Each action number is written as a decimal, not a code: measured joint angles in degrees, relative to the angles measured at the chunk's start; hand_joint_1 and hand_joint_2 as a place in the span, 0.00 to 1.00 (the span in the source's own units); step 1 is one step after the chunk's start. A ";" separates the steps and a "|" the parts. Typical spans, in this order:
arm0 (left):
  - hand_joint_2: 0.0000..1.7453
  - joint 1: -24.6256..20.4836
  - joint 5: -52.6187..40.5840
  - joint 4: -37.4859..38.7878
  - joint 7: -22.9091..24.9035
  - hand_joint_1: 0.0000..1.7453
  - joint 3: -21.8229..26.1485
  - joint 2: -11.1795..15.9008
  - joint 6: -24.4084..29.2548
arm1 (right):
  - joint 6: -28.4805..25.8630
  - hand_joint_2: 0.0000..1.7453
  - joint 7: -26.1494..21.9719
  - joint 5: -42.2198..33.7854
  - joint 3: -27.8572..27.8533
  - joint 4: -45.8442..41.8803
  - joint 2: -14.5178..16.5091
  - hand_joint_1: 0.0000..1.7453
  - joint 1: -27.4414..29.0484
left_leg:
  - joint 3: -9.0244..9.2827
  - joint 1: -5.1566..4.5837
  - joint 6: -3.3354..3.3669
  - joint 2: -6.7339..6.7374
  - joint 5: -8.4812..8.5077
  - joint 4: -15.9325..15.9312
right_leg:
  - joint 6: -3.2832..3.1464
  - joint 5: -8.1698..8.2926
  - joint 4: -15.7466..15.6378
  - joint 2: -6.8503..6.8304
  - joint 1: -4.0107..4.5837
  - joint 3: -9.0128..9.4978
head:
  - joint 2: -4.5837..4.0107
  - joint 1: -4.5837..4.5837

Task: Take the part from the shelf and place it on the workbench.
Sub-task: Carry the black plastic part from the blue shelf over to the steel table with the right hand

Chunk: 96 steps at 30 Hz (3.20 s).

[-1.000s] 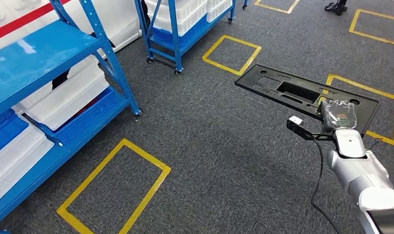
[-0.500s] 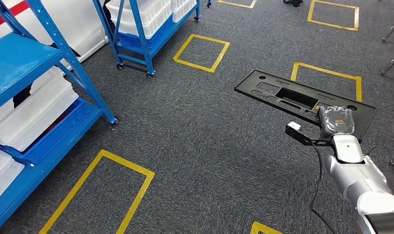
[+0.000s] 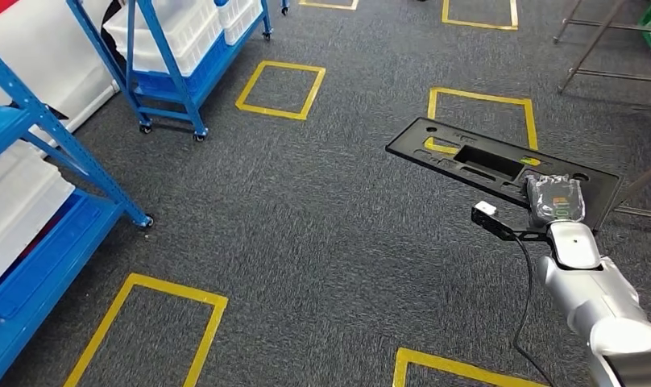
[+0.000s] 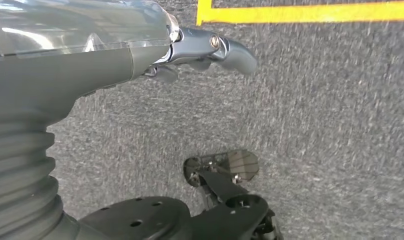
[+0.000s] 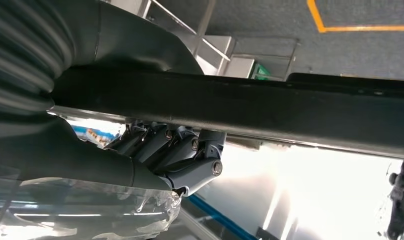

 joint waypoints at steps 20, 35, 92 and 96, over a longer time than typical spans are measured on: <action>1.00 0.51 -3.40 0.00 -0.44 0.00 -1.65 -0.04 1.47 | 0.31 1.00 3.05 1.95 0.06 1.43 3.55 1.00 0.09 | -0.28 -0.32 2.96 -6.01 2.79 -2.65 | 0.88 -4.55 9.84 2.79 0.56 -5.90 | 0.00 0.03; 1.00 0.12 -4.18 0.00 1.43 0.00 -2.06 -0.16 -1.41 | 0.57 1.00 2.07 1.93 -0.75 1.58 2.05 1.00 0.82 | -5.54 0.33 -0.36 -4.82 -6.27 11.51 | -1.02 0.04 -0.80 2.42 0.39 0.61 | 0.00 0.01; 1.00 -0.07 -10.76 0.00 12.76 0.00 -5.33 0.71 -1.31 | -1.27 1.00 3.64 6.27 -2.57 -4.45 2.31 1.00 -5.76 | -0.83 -0.13 0.60 -0.28 0.11 0.18 | 0.80 -0.21 -0.68 -0.26 0.27 0.65 | 0.00 0.04; 1.00 0.24 -11.44 0.00 14.29 0.00 -6.14 1.07 -1.03 | -1.20 1.00 3.72 6.20 -2.79 -4.60 2.25 1.00 -5.70 | -4.46 0.50 -0.35 -4.42 -4.98 8.66 | -0.43 0.05 -0.84 1.72 0.09 0.61 | 0.00 0.03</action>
